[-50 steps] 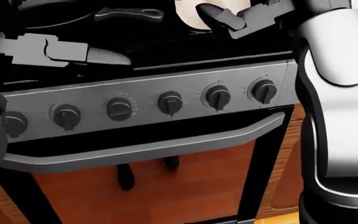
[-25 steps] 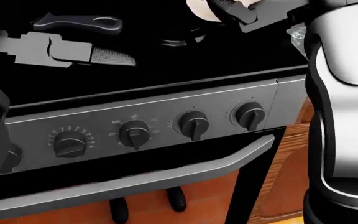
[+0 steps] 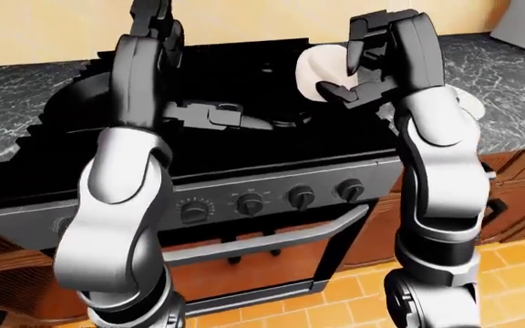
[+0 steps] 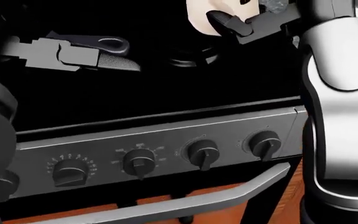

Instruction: Pick the chicken breast from the plate and place it in the pan.

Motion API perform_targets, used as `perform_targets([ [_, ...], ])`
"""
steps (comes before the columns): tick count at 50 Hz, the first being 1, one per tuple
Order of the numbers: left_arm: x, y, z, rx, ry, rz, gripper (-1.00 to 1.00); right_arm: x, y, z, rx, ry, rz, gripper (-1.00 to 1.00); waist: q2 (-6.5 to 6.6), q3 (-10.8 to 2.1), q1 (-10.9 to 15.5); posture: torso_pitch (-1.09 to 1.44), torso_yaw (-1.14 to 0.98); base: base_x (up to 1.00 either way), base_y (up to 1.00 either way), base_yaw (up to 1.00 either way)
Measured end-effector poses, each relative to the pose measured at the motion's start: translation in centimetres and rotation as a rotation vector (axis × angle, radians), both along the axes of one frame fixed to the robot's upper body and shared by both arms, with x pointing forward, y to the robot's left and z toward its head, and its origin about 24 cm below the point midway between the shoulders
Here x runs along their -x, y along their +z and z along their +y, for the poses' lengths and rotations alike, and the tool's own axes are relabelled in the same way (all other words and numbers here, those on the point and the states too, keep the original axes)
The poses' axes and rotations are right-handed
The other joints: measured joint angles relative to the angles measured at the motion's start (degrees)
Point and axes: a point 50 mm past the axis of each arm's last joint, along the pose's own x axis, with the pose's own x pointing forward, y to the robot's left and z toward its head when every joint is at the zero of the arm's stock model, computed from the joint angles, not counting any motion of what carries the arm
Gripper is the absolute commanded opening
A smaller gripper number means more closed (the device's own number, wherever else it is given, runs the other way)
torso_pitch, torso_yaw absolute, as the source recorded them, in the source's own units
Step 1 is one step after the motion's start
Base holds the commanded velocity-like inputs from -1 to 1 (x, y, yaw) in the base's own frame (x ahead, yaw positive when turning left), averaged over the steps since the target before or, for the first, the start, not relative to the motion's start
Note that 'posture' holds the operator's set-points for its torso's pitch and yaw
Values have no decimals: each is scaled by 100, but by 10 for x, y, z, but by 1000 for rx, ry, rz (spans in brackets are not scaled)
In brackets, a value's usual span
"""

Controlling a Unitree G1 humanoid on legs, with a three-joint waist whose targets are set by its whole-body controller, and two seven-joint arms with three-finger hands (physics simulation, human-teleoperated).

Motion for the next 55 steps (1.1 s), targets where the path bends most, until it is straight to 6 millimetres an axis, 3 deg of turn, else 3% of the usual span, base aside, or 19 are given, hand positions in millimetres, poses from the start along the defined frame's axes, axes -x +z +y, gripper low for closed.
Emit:
perform_targets([
  [8, 7, 6, 6, 12, 28, -55, 100, 3, 6, 9, 16, 32, -35, -100, -60, 2, 200, 0, 0, 0, 0, 82],
  [13, 6, 6, 3, 10, 20, -53, 100, 3, 8, 7, 20, 34, -41, -100, 25, 20, 17, 0, 0, 0, 0, 8],
  [21, 2, 2, 2, 7, 14, -17, 100, -1, 2, 2, 7, 6, -2, -100, 54, 126, -125, 0, 0, 0, 0, 0],
  [28, 1, 1, 2, 6, 12, -13, 100, 0, 2, 3, 27, 1, -13, -100, 95, 63, -88, 0, 0, 0, 10, 0],
  [29, 1, 1, 2, 6, 11, -10, 100, -1, 2, 3, 32, 1, -11, -100, 73, 64, -74, 0, 0, 0, 62, 0],
  [32, 3, 3, -1, 1, -7, -27, 100, 0, 2, 0, 33, -13, -13, -100, -284, 17, -21, 0, 0, 0, 92, 0],
  [35, 6, 7, -1, 3, -9, -55, 100, 3, 9, 1, 35, -13, -46, -100, -343, -43, -5, 0, 0, 0, 100, 0],
  [43, 4, 4, -3, -2, -20, -32, 100, 2, 5, -1, 34, -22, -30, -100, 2, 66, -131, 0, 0, 0, 93, 0],
  [44, 4, 5, -4, -3, -24, -33, 100, 1, 4, -3, 31, -28, -25, -100, 122, 61, -163, 0, 0, 0, 9, 0],
  [46, 6, 8, -2, -2, -16, -53, 100, 1, 8, -1, 22, -23, -33, -100, 588, 50, -120, 0, 0, 0, 0, 0],
  [48, 5, 3, 5, 7, 15, -37, 100, 3, 4, 5, 19, 7, -35, -100, 442, 198, 2, 0, 0, 0, 0, 0],
  [52, 1, 1, 9, 17, 52, -10, 100, 0, 2, 13, 30, 58, -8, -100, 172, 222, -6, 0, 0, 0, 0, 0],
  [55, 2, 2, 6, 12, 37, -21, 100, 2, 7, 10, 23, 46, -33, -100, 62, 209, -45, 0, 0, 0, 0, 0],
])
